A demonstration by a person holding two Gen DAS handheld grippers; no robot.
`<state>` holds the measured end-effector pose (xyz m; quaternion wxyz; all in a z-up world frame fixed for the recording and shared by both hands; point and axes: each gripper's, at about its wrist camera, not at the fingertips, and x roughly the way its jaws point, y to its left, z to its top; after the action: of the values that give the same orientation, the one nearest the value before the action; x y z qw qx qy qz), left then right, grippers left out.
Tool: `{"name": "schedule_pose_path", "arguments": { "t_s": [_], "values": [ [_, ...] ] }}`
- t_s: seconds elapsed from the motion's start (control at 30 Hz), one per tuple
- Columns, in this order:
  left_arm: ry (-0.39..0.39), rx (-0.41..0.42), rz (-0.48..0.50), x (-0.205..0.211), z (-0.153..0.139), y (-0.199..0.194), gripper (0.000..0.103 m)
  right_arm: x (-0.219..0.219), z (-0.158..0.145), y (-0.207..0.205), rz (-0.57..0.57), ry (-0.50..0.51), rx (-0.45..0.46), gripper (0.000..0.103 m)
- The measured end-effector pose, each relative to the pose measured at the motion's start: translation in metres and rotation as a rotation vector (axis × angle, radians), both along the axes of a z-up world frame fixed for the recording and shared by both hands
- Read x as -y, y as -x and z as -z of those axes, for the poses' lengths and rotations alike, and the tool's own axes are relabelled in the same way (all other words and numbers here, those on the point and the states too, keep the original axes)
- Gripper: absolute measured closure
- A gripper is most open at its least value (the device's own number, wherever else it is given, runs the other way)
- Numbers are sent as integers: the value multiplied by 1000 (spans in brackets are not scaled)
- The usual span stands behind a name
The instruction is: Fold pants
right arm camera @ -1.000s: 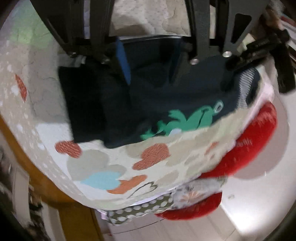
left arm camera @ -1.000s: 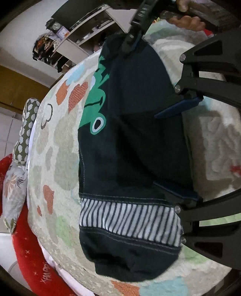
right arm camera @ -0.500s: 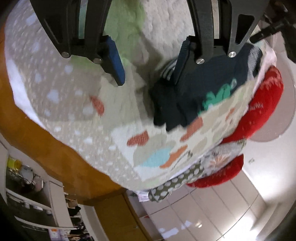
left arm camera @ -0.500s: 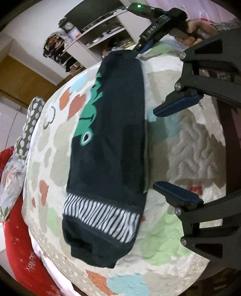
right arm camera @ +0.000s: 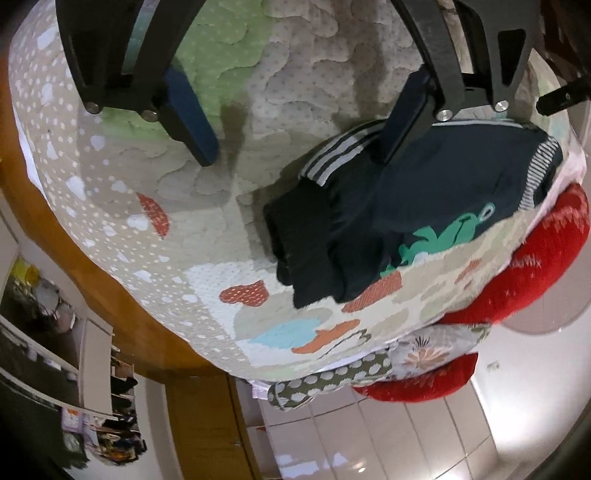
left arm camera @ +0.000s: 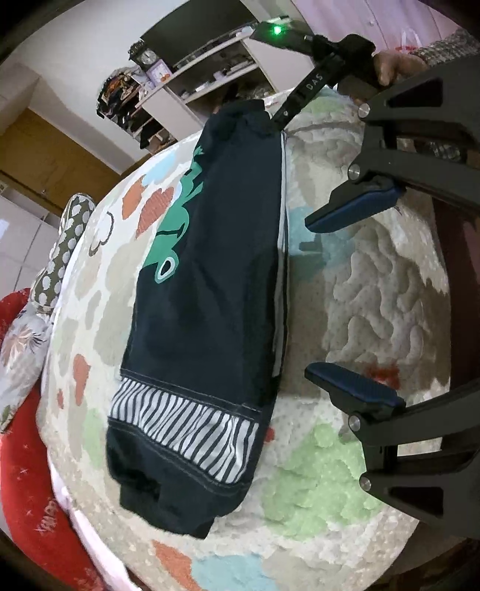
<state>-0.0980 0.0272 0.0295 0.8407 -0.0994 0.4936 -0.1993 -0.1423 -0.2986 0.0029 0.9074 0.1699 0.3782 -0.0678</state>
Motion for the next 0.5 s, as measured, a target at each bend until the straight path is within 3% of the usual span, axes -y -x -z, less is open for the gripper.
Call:
{"name": "schedule_pose_path", "arguments": {
  "t_s": [0.2, 0.3, 0.4, 0.5],
  "values": [
    [37, 23, 59, -5, -7, 2, 31, 4, -1, -9, 14, -51, -51, 4],
    [45, 32, 63, -12, -12, 3, 31, 10, -2, -10, 36, -121, -39, 1],
    [63, 42, 61, -15, -20, -1, 31, 8, -2, -10, 39, -116, -35, 0],
    [101, 53, 164, 1, -36, -9, 34, 6, -5, -4, 18, -119, -4, 2]
  ]
}}
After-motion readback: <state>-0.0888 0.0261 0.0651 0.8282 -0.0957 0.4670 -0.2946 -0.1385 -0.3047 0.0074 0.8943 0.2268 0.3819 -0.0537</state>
